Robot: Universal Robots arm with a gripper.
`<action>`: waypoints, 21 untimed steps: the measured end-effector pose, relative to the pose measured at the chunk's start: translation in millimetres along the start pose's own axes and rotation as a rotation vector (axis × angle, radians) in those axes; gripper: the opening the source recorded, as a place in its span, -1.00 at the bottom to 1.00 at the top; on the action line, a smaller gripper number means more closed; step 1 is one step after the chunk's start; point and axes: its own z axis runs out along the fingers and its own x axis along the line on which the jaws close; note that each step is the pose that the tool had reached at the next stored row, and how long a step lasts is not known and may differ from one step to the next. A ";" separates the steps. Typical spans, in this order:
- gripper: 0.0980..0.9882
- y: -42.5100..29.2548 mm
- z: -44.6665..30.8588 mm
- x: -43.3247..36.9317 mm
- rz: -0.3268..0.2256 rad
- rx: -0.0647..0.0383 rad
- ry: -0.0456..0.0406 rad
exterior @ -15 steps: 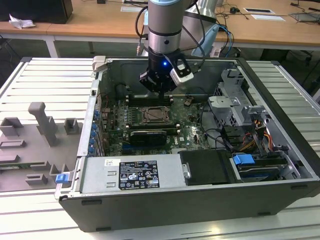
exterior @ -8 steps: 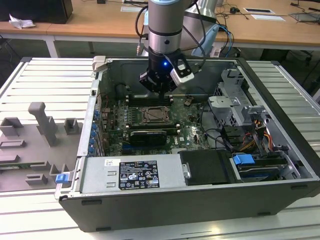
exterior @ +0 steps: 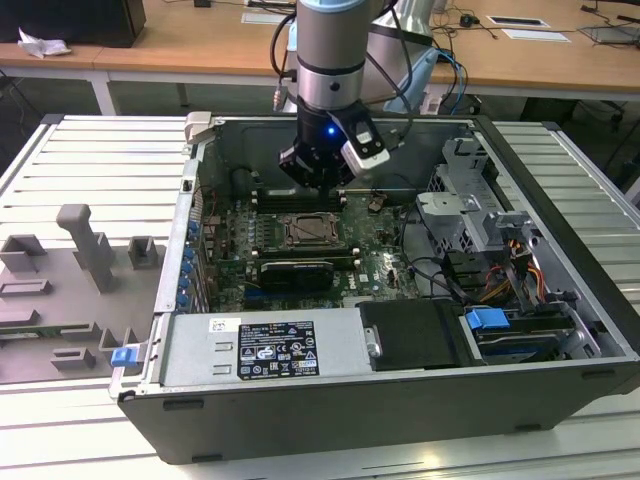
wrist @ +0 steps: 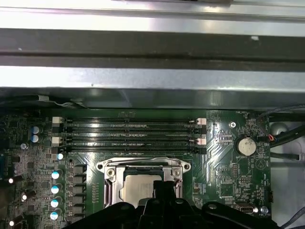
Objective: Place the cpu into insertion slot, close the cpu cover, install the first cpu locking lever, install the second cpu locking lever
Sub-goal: 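Install the second cpu locking lever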
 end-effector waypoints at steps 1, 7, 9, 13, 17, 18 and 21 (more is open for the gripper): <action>-0.98 -0.8 -0.1 0.0 0.000 0.000 0.0000; -0.98 -5.1 -0.4 0.0 0.000 0.000 0.0000; -0.98 -6.6 -0.4 0.0 0.000 0.000 0.0000; -0.98 -9.3 -0.6 0.1 0.000 0.000 0.0000; -0.98 -11.0 -0.7 0.1 0.000 0.000 0.0000; -0.98 -11.3 -0.8 0.1 0.000 0.000 0.0000; -0.98 -12.5 -0.9 0.1 0.000 0.000 0.0000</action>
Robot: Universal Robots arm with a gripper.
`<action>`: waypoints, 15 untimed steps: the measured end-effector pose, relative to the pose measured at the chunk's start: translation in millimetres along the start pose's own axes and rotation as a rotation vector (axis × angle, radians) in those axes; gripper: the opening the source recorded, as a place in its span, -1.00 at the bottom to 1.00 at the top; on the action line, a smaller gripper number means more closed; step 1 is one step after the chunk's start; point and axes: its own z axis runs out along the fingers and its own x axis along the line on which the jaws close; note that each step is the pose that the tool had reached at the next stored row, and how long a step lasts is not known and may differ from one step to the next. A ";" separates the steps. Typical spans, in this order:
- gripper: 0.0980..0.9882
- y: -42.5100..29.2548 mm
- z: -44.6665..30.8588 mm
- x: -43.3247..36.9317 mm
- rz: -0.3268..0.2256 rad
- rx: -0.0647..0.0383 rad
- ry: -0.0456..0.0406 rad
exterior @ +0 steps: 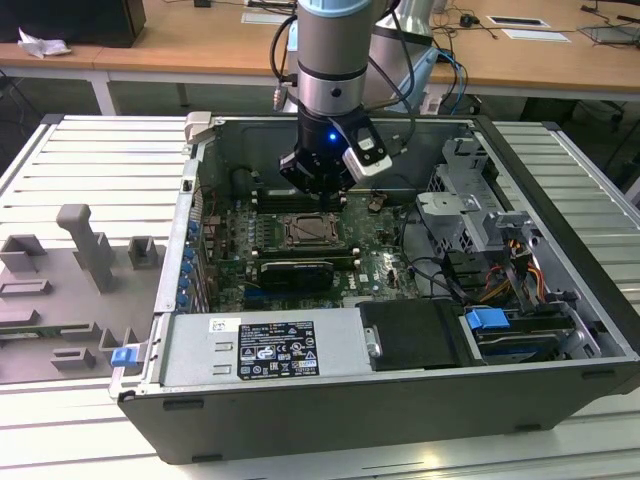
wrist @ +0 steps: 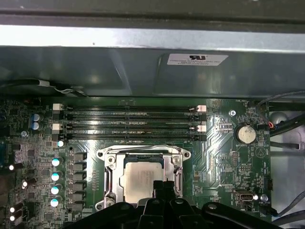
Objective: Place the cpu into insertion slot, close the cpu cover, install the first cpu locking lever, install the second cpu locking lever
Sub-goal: 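Install the second cpu locking lever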
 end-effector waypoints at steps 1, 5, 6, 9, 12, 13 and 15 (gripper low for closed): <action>-0.98 -0.3 0.0 0.0 0.000 0.000 0.0000; -0.98 -1.6 -0.1 0.0 0.000 0.000 0.0000; -0.98 -1.9 -0.1 0.0 0.000 0.000 0.0000; -0.98 -2.7 -0.2 0.0 0.000 0.000 0.0000; -0.98 -3.4 -0.2 0.0 0.000 0.000 0.0000; -0.98 -3.8 -0.3 0.0 0.000 0.000 0.0000; -0.98 -4.0 -0.3 0.0 0.000 0.000 0.0000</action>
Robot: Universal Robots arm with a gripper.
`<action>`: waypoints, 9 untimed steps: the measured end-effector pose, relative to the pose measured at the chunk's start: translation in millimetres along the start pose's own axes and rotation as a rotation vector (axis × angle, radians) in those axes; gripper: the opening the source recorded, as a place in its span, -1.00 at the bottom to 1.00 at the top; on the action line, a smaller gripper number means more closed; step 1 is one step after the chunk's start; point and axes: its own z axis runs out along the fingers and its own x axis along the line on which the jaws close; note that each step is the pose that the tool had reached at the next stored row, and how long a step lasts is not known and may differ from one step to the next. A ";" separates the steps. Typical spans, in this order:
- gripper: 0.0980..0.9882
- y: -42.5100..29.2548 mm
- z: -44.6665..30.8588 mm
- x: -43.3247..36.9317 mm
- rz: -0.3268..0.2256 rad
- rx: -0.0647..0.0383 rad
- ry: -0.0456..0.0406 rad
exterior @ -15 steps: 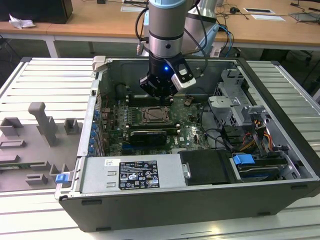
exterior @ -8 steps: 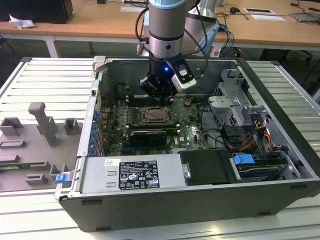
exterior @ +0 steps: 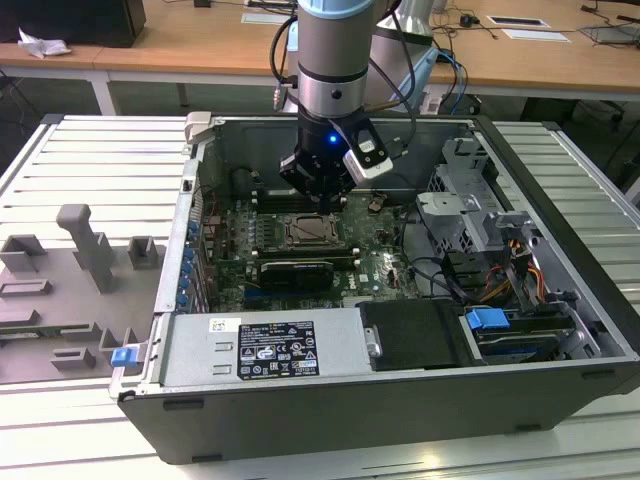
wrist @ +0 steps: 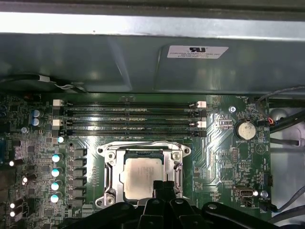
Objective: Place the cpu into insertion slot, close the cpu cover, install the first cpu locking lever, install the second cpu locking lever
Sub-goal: 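Install the second cpu locking lever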
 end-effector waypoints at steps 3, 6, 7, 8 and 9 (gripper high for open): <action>-0.98 -0.8 -0.1 0.0 0.000 0.000 0.0000; -0.98 -1.6 -0.1 0.0 0.000 0.000 -0.0001; -0.98 -2.1 -0.2 0.0 0.000 0.000 0.0000; -0.98 -2.3 -0.2 0.0 0.000 0.000 0.0000; -0.98 -2.5 -0.2 0.0 0.000 0.000 0.0000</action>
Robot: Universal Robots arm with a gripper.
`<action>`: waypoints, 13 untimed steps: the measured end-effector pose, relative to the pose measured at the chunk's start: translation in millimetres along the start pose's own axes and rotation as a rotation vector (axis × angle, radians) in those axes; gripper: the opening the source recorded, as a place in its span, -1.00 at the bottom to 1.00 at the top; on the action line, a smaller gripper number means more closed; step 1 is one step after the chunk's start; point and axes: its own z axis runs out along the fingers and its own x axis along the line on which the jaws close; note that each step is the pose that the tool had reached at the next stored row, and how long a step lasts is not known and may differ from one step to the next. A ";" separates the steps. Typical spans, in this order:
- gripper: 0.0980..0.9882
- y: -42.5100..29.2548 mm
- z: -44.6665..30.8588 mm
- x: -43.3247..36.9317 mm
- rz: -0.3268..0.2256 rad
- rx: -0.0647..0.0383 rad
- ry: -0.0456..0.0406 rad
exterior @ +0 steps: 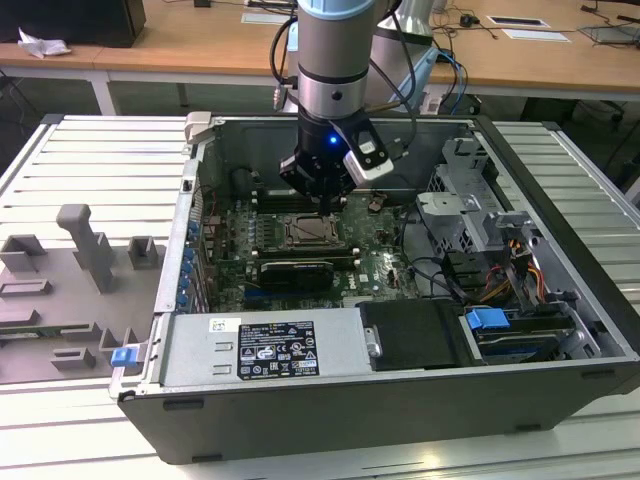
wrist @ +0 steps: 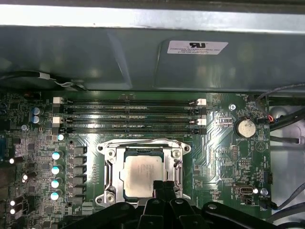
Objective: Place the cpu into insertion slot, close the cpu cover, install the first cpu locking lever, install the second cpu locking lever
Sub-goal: 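Install the second cpu locking lever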
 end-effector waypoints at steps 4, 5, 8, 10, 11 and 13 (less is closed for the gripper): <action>-0.98 -0.9 -0.1 0.0 0.000 0.000 0.0000; -0.98 -1.1 -0.1 0.0 0.000 0.000 0.0001; -0.98 -2.5 -0.2 0.0 0.000 0.000 0.0001; -0.98 -4.1 -0.3 0.0 0.000 0.000 0.0002; -0.98 -4.8 -0.4 0.0 0.000 0.000 0.0001; -0.98 -7.3 -0.5 0.1 0.000 0.000 0.0000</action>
